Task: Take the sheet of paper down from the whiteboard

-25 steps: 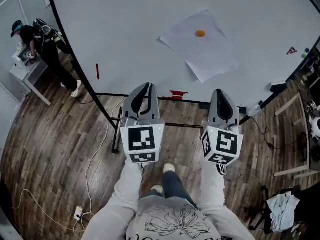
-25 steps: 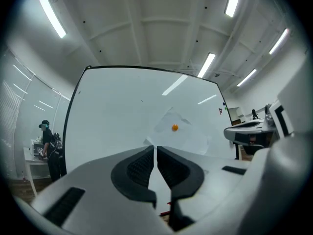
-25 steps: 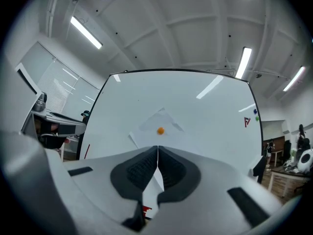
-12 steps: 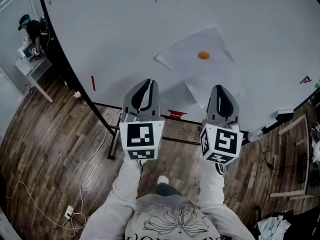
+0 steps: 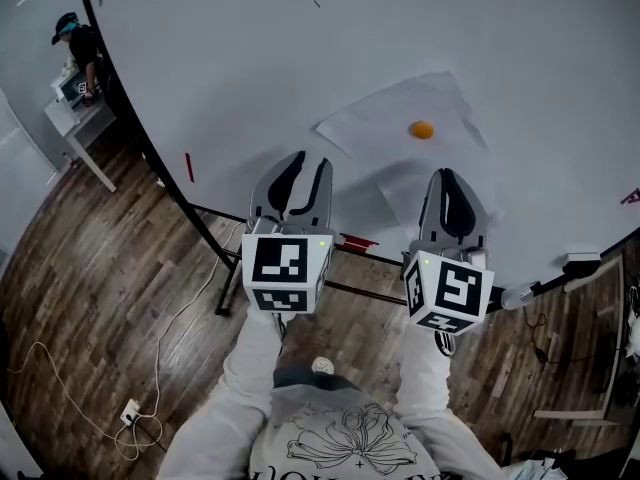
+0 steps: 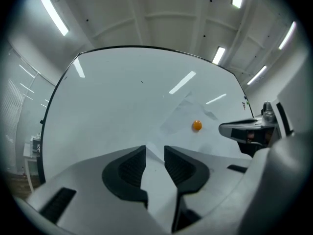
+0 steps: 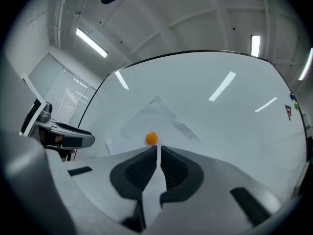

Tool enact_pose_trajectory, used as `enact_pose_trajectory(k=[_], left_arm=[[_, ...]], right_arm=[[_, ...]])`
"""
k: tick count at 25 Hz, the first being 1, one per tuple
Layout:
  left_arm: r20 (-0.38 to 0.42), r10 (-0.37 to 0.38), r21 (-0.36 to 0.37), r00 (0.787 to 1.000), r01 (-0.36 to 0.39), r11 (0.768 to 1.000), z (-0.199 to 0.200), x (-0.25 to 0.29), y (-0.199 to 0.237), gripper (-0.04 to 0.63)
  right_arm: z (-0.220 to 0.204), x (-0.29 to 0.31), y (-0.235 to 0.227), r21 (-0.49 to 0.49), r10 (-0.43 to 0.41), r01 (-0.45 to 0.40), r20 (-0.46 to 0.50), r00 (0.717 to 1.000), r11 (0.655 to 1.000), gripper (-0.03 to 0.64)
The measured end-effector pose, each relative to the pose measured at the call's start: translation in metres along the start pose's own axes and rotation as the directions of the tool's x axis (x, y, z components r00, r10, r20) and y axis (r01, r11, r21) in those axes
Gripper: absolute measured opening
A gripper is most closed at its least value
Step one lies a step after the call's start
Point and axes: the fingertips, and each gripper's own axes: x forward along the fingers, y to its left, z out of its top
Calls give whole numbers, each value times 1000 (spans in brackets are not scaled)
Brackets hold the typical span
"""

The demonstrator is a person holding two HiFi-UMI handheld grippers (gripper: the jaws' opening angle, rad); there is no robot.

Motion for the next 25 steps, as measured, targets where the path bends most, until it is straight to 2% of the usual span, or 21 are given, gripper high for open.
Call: enact_pose_trajectory(k=[3,5,8,21,25], left_arm=[[-3,-19,-17,1000,19,1000,0,10,4,134],[-4,-34,-24,999,34,999,2,17,7,154],[-12,-66,-19,998,66,998,3,28,11,172],[-27,-218,-23,976,217,976,-3,58,7,170],[-16,-231,-27,973,231,973,-2,59,6,122]], right_arm=[[4,8,2,-1,11,-11,8,1000,1000,23],[6,13,4,-5,19,-19,7,1000,1000,63],[9,20,7,-11,14,-14,0,1000,1000,75],[5,34,7,-24,-48,47,-26,999,999,81],[6,39,8,-28,-50,49,-24,998,998,81]])
